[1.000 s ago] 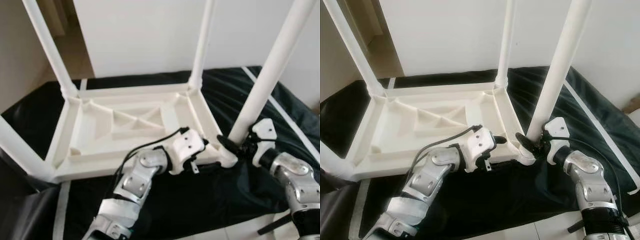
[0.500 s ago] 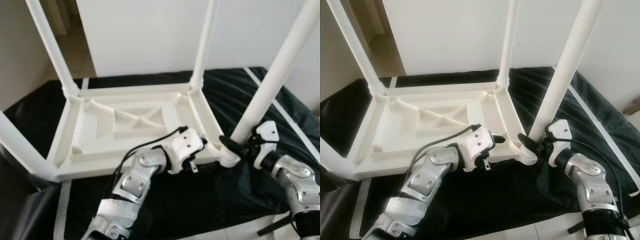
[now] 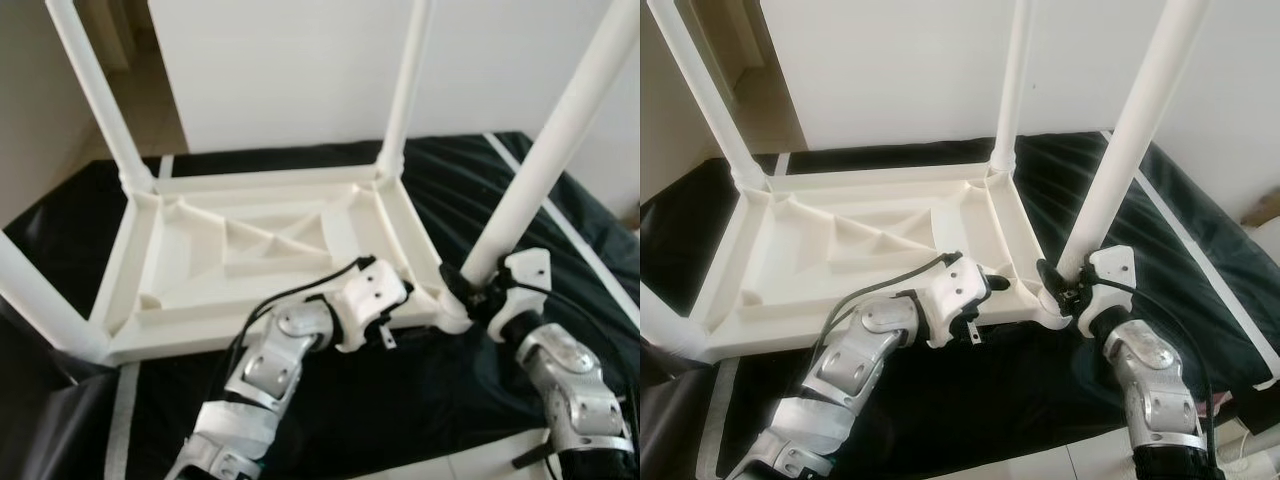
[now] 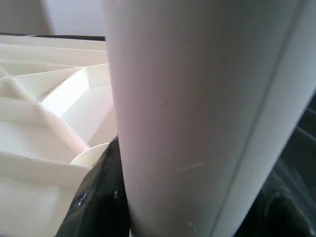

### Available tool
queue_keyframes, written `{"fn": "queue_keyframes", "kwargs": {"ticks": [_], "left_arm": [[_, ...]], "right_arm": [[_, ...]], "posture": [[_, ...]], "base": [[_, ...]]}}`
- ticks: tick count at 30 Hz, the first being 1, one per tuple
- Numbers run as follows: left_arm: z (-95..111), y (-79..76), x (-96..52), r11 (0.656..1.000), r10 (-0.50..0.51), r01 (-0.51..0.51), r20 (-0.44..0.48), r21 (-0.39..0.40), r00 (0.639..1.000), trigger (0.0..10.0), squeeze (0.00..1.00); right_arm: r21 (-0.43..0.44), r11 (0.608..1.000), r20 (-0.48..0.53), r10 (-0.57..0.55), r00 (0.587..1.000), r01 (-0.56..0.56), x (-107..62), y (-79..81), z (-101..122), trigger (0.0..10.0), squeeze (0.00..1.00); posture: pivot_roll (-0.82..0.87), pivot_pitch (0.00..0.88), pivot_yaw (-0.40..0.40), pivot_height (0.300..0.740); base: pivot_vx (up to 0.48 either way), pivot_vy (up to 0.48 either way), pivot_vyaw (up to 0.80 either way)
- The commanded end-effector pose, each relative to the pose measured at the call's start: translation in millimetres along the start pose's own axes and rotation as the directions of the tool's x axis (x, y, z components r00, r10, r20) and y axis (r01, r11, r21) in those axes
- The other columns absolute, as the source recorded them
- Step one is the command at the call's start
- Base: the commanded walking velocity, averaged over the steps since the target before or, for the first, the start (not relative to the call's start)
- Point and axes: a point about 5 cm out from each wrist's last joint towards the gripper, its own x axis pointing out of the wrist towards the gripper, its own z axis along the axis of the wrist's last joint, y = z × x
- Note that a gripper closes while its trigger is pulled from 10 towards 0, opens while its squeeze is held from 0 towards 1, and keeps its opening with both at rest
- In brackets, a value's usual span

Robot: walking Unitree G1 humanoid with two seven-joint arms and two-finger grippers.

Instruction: Building children table

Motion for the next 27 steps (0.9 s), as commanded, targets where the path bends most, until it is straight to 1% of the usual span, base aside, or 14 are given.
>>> {"fn": "queue_keyframes", "kwargs": {"ticks": [1,3,5,7,8,9,10,12,13,15,17,23,26,27], "left_arm": [[0.9,2.5,0.8,0.995,0.100,-0.100,0.001,-0.007,0.995,10.0,0.00],[-0.1,2.4,0.6,0.994,0.106,-0.106,-0.001,-0.013,0.994,10.0,0.00],[0.0,2.4,0.7,0.994,0.107,-0.107,-0.001,-0.013,0.994,10.0,0.00],[0.5,4.0,-0.3,0.992,0.123,-0.123,0.000,-0.018,0.992,10.0,0.00],[0.5,4.0,-0.3,0.992,0.123,-0.123,0.000,-0.018,0.992,10.0,0.00],[0.6,5.0,-1.1,0.991,0.132,-0.132,0.000,-0.021,0.991,10.0,0.00],[0.6,5.0,-1.1,0.991,0.132,-0.132,0.000,-0.021,0.991,10.0,0.00],[0.8,5.4,-1.8,0.990,0.138,-0.138,0.000,-0.019,0.990,10.0,0.00],[0.8,5.4,-1.8,0.990,0.138,-0.138,0.000,-0.019,0.990,10.0,0.00],[1.3,5.9,-3.0,0.989,0.146,-0.146,0.001,-0.019,0.989,10.0,0.00],[1.6,6.7,-4.0,0.988,0.153,-0.153,0.000,-0.020,0.988,10.0,0.00],[4.4,9.4,-5.3,0.984,0.172,-0.171,0.014,-0.044,0.985,10.0,0.00],[4.6,9.4,-5.9,0.984,0.170,-0.169,0.022,-0.051,0.985,10.0,0.00],[4.2,8.3,-6.3,0.986,0.161,-0.159,0.022,-0.047,0.987,10.0,0.00]], "right_arm": [[0.028,0.995,-0.096,-0.088,0.992,0.091,-5.0,-2.6,-16.8,10.0,0.00],[-0.007,0.951,-0.171,-0.306,0.936,0.310,-10.5,0.1,-26.9,10.0,0.00],[-0.017,0.945,-0.177,-0.324,0.929,0.326,-11.2,0.0,-27.4,10.0,0.00],[0.013,0.867,-0.218,-0.484,0.848,0.498,-15.1,7.1,-31.9,10.0,0.00],[0.013,0.867,-0.218,-0.484,0.848,0.498,-15.1,7.1,-31.9,10.0,0.00],[0.025,0.801,-0.241,-0.576,0.781,0.598,-18.0,12.9,-33.1,10.0,0.00],[0.025,0.801,-0.241,-0.576,0.781,0.598,-18.0,12.9,-33.1,10.0,0.00],[0.049,0.761,-0.257,-0.616,0.745,0.647,-17.9,20.2,-33.0,10.0,0.00],[0.049,0.761,-0.257,-0.616,0.745,0.647,-17.9,20.2,-33.0,10.0,0.00],[0.101,0.755,-0.273,-0.606,0.747,0.648,-14.3,32.9,-31.9,10.0,0.00],[0.163,0.791,-0.232,-0.551,0.802,0.590,-7.4,42.8,-24.1,10.0,0.00],[0.224,0.805,-0.198,-0.514,0.834,0.549,-5.7,52.5,-16.0,10.0,0.00],[0.235,0.832,-0.153,-0.479,0.864,0.503,-3.6,55.6,-8.6,10.0,0.00],[0.235,0.844,-0.129,-0.465,0.876,0.482,-3.2,56.7,-5.5,10.0,0.72]], "posture": [[-0.11,0.025,-0.020,0.740],[-0.10,0.026,-0.023,0.740],[-0.10,0.025,-0.025,0.740],[-0.09,0.027,-0.040,0.740],[-0.09,0.027,-0.040,0.740],[-0.08,0.027,-0.041,0.740],[-0.08,0.027,-0.041,0.740],[-0.07,0.023,-0.053,0.740],[-0.07,0.023,-0.053,0.740],[-0.06,0.020,-0.053,0.740],[-0.06,0.017,-0.053,0.740],[-0.05,0.004,-0.053,0.740],[-0.05,0.000,-0.055,0.740],[-0.05,0.000,-0.056,0.740]], "base": [[0.000,0.000,0.00],[0.000,0.000,0.00],[0.000,0.000,0.00],[0.000,0.000,0.00],[0.000,0.000,0.00],[0.000,0.000,0.00],[0.000,0.000,0.00],[0.000,0.000,0.00],[0.000,0.000,0.00],[0.000,0.000,0.00],[0.000,0.000,0.00],[0.000,0.000,0.00],[0.000,0.000,0.00],[0.000,0.000,0.00]]}}
